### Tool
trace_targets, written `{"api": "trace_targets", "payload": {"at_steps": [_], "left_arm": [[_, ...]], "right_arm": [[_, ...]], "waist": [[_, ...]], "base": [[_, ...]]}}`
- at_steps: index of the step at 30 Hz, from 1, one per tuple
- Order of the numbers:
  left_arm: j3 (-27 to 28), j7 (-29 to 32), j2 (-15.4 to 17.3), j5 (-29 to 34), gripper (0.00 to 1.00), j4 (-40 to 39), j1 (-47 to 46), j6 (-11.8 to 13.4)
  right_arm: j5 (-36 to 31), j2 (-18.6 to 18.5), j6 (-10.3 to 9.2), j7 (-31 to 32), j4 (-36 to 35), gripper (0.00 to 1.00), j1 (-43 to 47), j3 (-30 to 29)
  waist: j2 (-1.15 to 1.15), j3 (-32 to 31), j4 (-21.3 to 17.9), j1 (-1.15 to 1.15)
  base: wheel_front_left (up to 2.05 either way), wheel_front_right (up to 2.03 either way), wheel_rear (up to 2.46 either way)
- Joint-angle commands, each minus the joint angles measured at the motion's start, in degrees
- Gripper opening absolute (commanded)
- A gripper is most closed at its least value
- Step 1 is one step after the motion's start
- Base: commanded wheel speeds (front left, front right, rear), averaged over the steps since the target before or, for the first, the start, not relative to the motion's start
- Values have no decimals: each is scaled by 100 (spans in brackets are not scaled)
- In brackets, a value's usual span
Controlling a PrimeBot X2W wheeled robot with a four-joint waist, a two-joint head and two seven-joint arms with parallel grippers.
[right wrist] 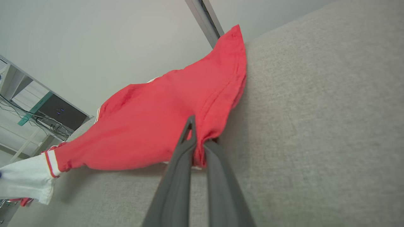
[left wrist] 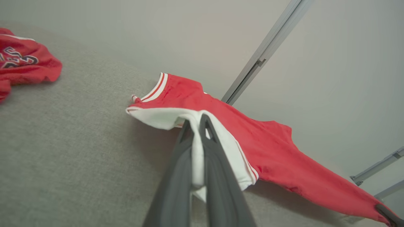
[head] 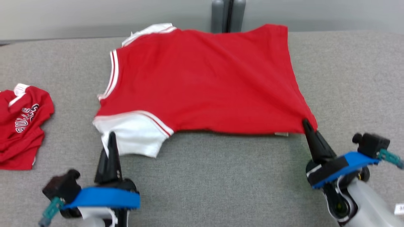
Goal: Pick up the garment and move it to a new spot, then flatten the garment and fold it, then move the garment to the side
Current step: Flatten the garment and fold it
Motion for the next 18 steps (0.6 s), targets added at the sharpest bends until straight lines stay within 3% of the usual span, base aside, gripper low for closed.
{"api": "trace_targets", "payload": {"at_steps": [1, 13, 18], "left_arm": [[-18, -14, -13, 30, 0, -47, 57, 3], [-235, 31, -97, 130, 0, -443, 1606, 92], [-324, 78, -74, 123, 0, -643, 1973, 122]], "right_arm": [[1, -47, 3, -21, -34, 0, 134, -18], [-237, -348, 2, 204, -516, 0, 1824, -527], [-395, -215, 2, 445, -959, 0, 2408, -937]], "waist": [[2, -76, -45, 1], [2, -582, 31, 1], [2, -624, 34, 1]], "base": [[0, 0, 0], [0, 0, 0], [0, 0, 0]]}}
